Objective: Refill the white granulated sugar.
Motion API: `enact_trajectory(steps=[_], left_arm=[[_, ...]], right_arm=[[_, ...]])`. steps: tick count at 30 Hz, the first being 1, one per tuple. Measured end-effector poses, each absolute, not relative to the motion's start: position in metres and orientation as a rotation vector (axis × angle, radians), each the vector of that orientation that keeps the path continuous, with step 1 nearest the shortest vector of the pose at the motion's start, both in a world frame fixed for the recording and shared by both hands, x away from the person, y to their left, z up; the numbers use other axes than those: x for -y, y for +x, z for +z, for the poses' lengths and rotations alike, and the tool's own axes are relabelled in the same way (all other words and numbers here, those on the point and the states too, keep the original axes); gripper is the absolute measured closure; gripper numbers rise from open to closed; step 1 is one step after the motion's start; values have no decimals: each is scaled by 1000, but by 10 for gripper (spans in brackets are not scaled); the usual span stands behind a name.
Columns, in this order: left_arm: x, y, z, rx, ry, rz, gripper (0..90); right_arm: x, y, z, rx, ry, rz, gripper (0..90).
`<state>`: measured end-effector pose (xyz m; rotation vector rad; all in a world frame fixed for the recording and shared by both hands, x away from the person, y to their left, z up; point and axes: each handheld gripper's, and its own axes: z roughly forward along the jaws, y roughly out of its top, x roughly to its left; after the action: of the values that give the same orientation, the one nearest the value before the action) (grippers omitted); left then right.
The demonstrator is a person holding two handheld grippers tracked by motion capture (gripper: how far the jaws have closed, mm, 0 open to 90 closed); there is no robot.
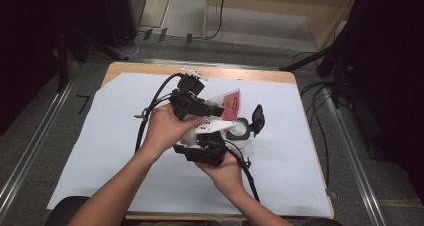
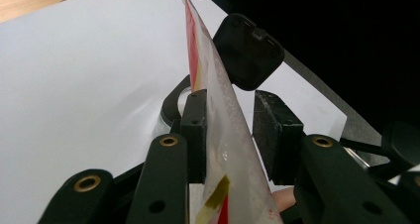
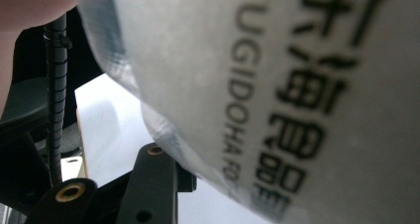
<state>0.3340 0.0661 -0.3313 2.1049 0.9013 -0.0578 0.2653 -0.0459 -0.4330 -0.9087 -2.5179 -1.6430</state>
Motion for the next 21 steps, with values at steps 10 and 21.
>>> enact_trajectory(steps=[10,21], left_arm=[[-66,334,-332,-906,2107,-64,672],[-67,333,-330,-912,2089,-65,690]], right_arm=[[47,266,-434,2516,-913,-1641,642],[49,267,-433,2526,-917,-1649,643]])
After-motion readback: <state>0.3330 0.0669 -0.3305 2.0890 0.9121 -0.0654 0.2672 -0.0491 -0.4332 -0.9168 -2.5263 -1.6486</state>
